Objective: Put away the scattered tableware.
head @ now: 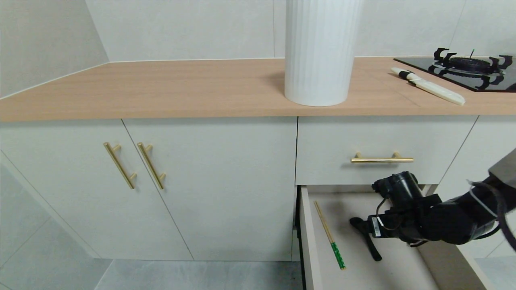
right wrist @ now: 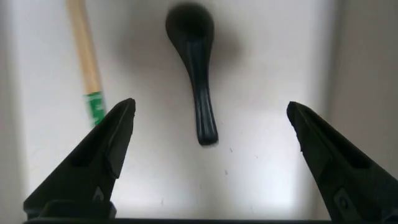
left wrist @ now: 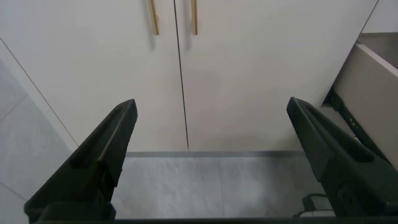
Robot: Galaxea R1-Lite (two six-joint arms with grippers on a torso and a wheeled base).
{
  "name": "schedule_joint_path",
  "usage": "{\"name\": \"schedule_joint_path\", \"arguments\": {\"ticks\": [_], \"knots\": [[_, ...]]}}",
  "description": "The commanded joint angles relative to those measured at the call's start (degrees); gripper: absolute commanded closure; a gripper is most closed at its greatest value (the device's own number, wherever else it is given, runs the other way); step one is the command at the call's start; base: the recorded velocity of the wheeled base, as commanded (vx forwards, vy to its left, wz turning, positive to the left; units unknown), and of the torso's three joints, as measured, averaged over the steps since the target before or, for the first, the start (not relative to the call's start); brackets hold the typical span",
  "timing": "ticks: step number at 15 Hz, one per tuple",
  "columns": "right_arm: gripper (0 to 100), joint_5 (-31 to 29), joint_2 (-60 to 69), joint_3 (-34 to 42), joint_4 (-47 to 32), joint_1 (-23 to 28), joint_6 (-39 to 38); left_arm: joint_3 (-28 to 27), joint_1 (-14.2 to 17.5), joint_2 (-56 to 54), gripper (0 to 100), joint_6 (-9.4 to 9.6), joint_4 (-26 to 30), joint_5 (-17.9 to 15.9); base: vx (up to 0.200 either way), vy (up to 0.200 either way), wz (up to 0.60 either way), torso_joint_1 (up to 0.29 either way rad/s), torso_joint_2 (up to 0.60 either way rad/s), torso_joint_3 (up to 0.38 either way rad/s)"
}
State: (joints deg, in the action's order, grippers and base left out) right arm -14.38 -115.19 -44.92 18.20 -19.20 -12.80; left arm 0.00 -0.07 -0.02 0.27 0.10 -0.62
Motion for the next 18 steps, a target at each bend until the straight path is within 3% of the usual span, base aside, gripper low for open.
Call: {"name": "schedule_joint_path", "arguments": {"ticks": [1,6,16,18], "knots": [[0,0.1,9.5,3.4,-2.7,0.0,0.0,0.0,0.0,0.0,0,0.00,0.0,0.0,0.000,0.000,0.00,0.000,0.00,0.000],[0,0.5,17.1,5.8,-7.7,-1.7,-0.6,0.0,0.0,0.0,0,0.00,0.0,0.0,0.000,0.000,0.00,0.000,0.00,0.000],[0,0.7,22.3,7.1,-10.2,-2.3,-1.0,0.0,0.0,0.0,0,0.00,0.0,0.0,0.000,0.000,0.00,0.000,0.00,0.000],[0,0.6,23.2,7.1,-10.9,-3.1,-0.9,0.0,0.0,0.0,0,0.00,0.0,0.0,-0.200,0.000,0.00,0.000,0.00,0.002]]}}
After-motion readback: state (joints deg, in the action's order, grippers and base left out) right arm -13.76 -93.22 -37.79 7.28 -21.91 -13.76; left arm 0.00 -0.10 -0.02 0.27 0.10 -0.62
